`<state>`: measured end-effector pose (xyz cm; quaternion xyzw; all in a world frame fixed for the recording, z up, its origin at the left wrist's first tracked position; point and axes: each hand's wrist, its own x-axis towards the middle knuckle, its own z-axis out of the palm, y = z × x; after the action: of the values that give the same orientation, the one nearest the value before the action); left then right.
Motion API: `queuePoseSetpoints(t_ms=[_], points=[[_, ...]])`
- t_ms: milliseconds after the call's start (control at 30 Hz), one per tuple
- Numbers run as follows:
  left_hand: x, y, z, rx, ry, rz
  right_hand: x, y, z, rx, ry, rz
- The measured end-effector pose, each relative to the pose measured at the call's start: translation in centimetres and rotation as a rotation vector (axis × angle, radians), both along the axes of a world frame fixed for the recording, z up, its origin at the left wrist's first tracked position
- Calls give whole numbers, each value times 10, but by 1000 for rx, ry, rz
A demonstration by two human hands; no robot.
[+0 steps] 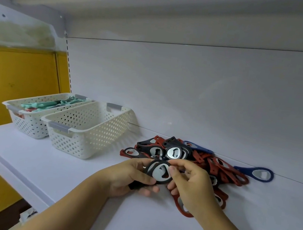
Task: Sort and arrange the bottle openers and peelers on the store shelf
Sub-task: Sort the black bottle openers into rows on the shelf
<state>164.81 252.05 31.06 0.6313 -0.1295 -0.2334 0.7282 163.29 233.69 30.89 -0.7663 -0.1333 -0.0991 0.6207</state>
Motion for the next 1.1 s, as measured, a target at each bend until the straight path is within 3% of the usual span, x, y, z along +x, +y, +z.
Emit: queuePoseSetpoints(t_ms=[67,200,367,433,600,800,1000,1100], points=[[0,-1,1,22,0,41,6,-7,-2,-94,-63,-81],[0,-1,3,-29,68,102,21,-30,-7,-546,-226,-371],[0,-2,4,-54,91,115,23,-25,-11,-911,-163,-269],[-2,-2,5,-43,88,118,22,-24,-11,-964,-80,-257],[-3,-2,6,-64,93,151,24,-27,-14,-890,-168,-297],[-1,-3,5,-135,135,255,21,-26,-1,-390,-214,-449],[-6,-6,6,-150,110,175,1,-4,-1,-253,-133,-120],[-5,-3,3,-128,56,69,-5,7,0,-95,6,16]])
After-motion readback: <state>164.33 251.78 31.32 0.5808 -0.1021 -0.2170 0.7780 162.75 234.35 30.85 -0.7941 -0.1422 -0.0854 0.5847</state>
